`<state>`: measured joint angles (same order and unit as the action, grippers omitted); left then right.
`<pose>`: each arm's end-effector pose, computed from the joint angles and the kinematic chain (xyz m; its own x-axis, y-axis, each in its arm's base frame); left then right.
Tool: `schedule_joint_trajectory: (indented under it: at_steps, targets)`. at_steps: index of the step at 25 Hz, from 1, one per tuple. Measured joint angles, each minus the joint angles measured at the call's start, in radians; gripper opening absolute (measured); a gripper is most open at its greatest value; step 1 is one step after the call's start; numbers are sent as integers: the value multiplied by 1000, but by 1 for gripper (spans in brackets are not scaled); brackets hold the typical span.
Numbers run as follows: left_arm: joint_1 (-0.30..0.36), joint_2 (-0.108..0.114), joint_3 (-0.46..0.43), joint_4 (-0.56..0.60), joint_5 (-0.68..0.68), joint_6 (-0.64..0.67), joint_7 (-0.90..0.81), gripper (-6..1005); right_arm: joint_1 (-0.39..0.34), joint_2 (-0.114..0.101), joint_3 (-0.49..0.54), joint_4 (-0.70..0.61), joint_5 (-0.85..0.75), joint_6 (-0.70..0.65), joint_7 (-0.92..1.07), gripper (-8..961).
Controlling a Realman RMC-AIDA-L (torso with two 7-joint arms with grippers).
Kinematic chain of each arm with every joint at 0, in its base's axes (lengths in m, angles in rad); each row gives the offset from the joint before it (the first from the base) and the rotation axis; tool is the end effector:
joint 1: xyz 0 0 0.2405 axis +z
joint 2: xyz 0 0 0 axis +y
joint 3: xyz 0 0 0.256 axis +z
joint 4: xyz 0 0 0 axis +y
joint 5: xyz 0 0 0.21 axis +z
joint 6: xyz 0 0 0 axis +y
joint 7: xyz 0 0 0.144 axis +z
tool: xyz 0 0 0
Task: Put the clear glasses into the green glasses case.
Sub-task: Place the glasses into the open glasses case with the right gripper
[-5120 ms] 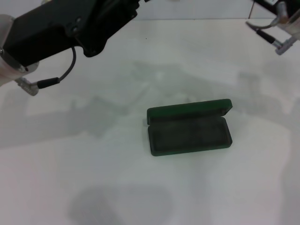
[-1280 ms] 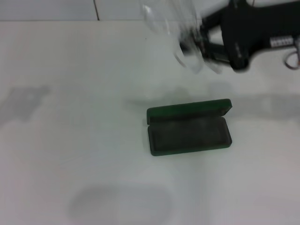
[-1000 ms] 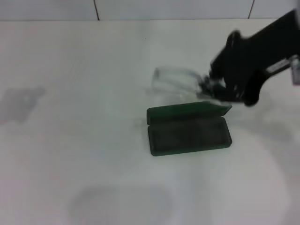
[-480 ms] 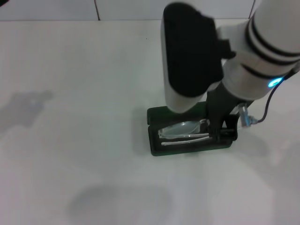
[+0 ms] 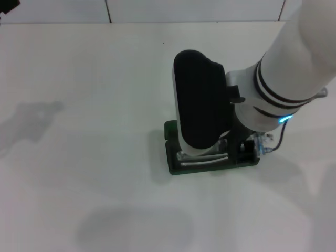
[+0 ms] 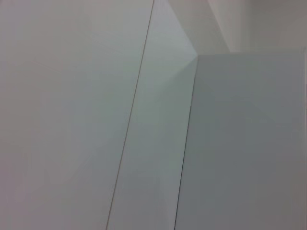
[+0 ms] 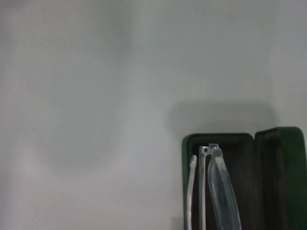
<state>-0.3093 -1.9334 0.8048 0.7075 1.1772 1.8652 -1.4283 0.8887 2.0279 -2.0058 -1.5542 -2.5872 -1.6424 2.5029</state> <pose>-0.2556 0.2874 0.1277 0.4133 0.0137 0.9105 0.4175 -0.8914 -0.1762 0.0591 0.3066 -0.0641 0.7634 0.1408 0.6304 0.2662 -0.9578 -0.1084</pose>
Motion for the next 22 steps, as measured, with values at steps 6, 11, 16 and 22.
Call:
schedule_joint_trajectory:
  at_steps: [6,11,16,22]
  targets:
    - [-20,3,-2,-22,16,-5,2,54,-11,0,-37,20,-36,78,4,117]
    - [-26,4,-3,-25,19,-10,2,54,-13,0,-57,46,-50,118,8,117]
    - [-32,2,-3,-25,20,-16,3,54,-27,0,-111,59,-92,166,12,117]
    - [-34,1,-4,-33,22,-27,4,54,-37,0,-130,59,-115,189,14,117]
